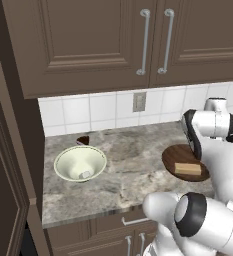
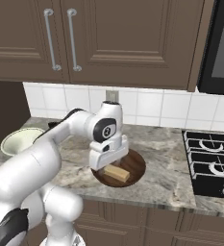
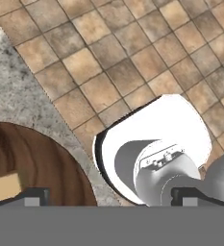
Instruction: Pick both bowls and place them on the counter. Then place the cream cheese stick in one bowl and place the marshmallow in the other bowl.
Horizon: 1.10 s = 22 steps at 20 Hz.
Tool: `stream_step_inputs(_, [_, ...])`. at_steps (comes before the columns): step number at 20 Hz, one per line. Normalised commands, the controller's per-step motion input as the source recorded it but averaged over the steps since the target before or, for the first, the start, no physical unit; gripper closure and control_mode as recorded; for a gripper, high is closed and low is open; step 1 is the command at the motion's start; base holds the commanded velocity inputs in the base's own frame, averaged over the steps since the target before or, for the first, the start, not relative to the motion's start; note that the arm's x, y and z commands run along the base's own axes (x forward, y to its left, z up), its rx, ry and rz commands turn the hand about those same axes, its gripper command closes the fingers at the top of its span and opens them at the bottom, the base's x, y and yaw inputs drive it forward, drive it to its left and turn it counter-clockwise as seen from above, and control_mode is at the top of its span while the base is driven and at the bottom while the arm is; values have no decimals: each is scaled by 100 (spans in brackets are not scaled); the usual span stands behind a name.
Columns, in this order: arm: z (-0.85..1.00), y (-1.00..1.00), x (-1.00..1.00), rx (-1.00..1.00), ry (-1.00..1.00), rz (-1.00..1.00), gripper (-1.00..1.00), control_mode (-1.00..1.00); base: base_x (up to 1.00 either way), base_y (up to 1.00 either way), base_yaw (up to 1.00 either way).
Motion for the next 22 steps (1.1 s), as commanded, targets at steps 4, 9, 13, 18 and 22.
stream_step_inputs(4, [-2, 62, -47, -3, 3, -2, -100, -100, 0, 0, 0])
stream_step_inputs(9, [-2, 72, -13, -6, 3, 1, -100, -100, 0, 0, 0])
stream_step_inputs(13, [0, 9, 0, -1, 0, 2, -100, -100, 0, 0, 0])
stream_step_inputs(18, [0, 0, 0, 0, 0, 0, -100, -100, 0, 0, 0])
stream_step_inputs(22, [0, 0, 0, 0, 0, 0, -100, -100, 0, 0, 0])
